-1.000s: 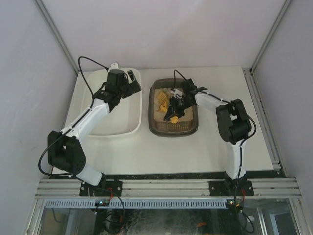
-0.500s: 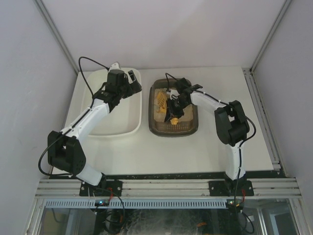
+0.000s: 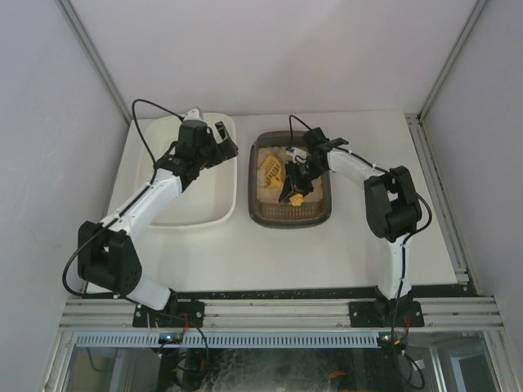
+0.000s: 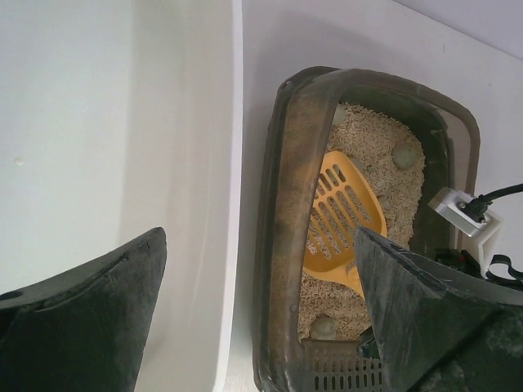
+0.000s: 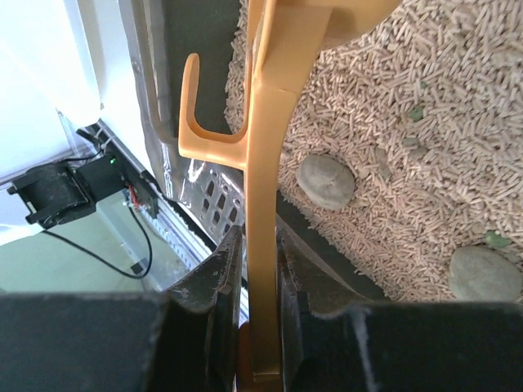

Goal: Clean the litter box

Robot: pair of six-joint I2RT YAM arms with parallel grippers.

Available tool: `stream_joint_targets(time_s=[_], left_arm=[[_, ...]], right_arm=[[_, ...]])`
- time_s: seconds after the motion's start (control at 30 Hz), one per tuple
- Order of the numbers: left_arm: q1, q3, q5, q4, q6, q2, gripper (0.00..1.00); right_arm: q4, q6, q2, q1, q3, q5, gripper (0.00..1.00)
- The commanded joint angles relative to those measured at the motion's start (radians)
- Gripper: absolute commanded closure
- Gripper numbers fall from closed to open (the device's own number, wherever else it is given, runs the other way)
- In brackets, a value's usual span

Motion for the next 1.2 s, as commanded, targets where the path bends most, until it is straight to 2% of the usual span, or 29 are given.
stream_joint_targets(time_s=[0.0, 0.1, 0.33, 0.5, 0.6, 0.93, 1.17], left_arm=[[0.003, -0.024, 0.03, 0.057, 0.003, -0.051, 0.0], [0.003, -0.022, 0.037, 0.057, 0.002, -0.045, 0.0], [0.0, -0.023, 0.041, 0.057, 0.0, -0.04, 0.0], [-0.005, -0.025, 0.041, 0.057, 0.0, -0.029, 0.0], [-0.009, -0.025, 0.041, 0.058, -0.001, -0.025, 0.0], [-0.027, -0.03, 0.041, 0.059, 0.003, -0.025, 0.0], [-0.027, -0.035, 0.053, 0.065, -0.001, -0.027, 0.0]], right_arm=[[-0.054, -0.008, -0.027, 0.009, 0.004, -0.054, 1.0], [-0.087, -0.021, -0.042, 0.027, 0.003, 0.028, 1.0], [-0.205, -0.013, -0.066, 0.087, 0.045, 0.358, 1.0], [-0.282, -0.031, -0.067, 0.115, 0.094, 0.413, 1.0], [-0.306, -0.057, -0.053, 0.117, 0.131, 0.378, 1.0], [-0.34, -0.125, 0.062, 0.093, 0.251, 0.072, 1.0], [-0.343, -0.131, 0.165, 0.092, 0.276, 0.028, 1.0]])
